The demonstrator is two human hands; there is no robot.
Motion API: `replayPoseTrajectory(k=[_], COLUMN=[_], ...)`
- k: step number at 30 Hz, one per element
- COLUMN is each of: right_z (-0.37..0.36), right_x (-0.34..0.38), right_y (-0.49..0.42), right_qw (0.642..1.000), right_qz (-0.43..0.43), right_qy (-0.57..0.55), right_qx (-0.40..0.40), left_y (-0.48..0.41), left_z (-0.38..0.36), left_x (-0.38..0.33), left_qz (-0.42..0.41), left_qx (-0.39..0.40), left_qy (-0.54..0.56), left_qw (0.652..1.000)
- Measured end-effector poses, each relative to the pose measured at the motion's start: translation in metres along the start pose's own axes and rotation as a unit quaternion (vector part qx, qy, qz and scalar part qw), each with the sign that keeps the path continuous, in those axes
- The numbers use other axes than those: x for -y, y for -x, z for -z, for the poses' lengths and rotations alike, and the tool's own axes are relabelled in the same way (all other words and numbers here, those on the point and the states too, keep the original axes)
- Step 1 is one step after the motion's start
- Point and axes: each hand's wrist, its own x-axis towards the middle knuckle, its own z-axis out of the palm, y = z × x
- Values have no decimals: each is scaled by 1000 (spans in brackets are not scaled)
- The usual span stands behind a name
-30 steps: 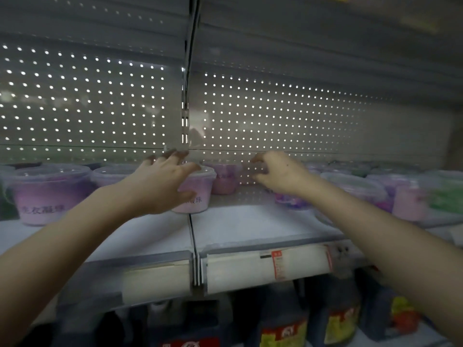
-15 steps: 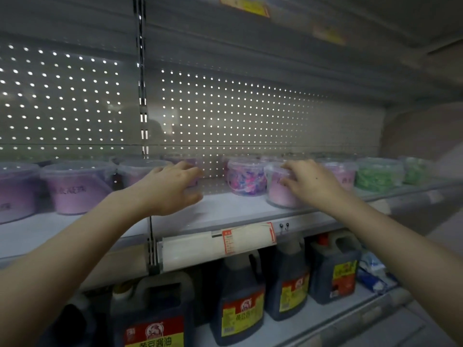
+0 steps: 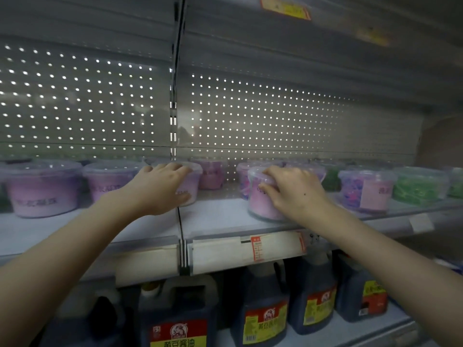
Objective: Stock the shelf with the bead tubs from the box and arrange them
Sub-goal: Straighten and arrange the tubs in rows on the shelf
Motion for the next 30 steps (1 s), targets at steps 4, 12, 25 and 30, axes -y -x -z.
replayPoseTrajectory(k=[4, 12, 25, 30], right_z=[-1, -24, -37, -37], right_x=[19, 50, 49, 46], right_y=[2, -25, -59, -54], right_qw=[999, 993, 993, 993], right_qz=[36, 112, 96, 77], right_qy=[-16, -27, 54, 72], right_qx=[-20, -7, 43, 43], left_y=[1, 0, -7, -8], left_z=[0, -2, -7, -7], left_x=[6, 15, 30, 30], left_qz=[-7, -27, -65, -72], left_qx=[-4, -4, -22, -21], left_qy=[17, 41, 59, 49], left_qw=[1000, 999, 996, 996])
